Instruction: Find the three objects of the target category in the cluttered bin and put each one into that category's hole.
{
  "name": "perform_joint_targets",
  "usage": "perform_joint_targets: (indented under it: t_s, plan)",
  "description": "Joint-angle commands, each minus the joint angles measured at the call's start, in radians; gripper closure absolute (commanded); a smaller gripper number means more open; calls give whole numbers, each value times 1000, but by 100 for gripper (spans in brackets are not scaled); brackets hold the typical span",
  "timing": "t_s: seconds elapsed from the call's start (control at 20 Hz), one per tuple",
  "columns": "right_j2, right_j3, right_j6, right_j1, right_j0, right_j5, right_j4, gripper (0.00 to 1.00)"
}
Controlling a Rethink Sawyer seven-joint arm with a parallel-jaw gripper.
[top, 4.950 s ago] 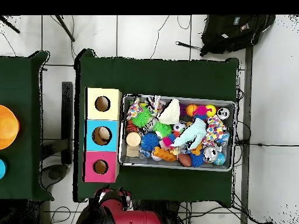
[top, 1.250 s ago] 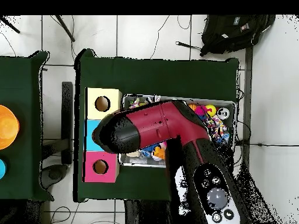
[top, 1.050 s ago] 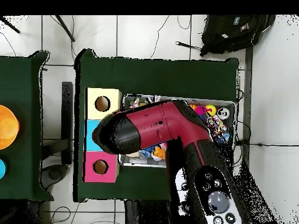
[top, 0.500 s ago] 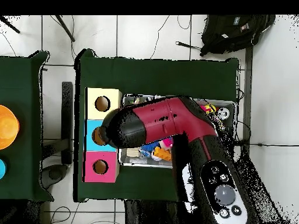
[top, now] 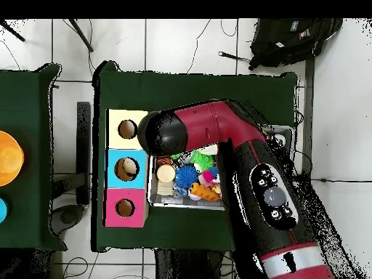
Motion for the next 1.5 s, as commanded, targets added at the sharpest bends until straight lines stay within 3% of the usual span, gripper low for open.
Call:
perform_joint_targets:
  t_s: [0.05, 0.45, 0.95, 1.2, 1.5]
  plan:
    - [24, -196, -228, 163, 9, 148, -57, 0]
    - [28, -350, -280, 253, 24, 194, -73, 0]
    - [28, -417, -317, 268, 32, 247, -91, 0]
    - [22, -368, -300, 246, 32, 222, -87, 0]
    - [20, -251, -274, 201, 22, 163, -82, 0]
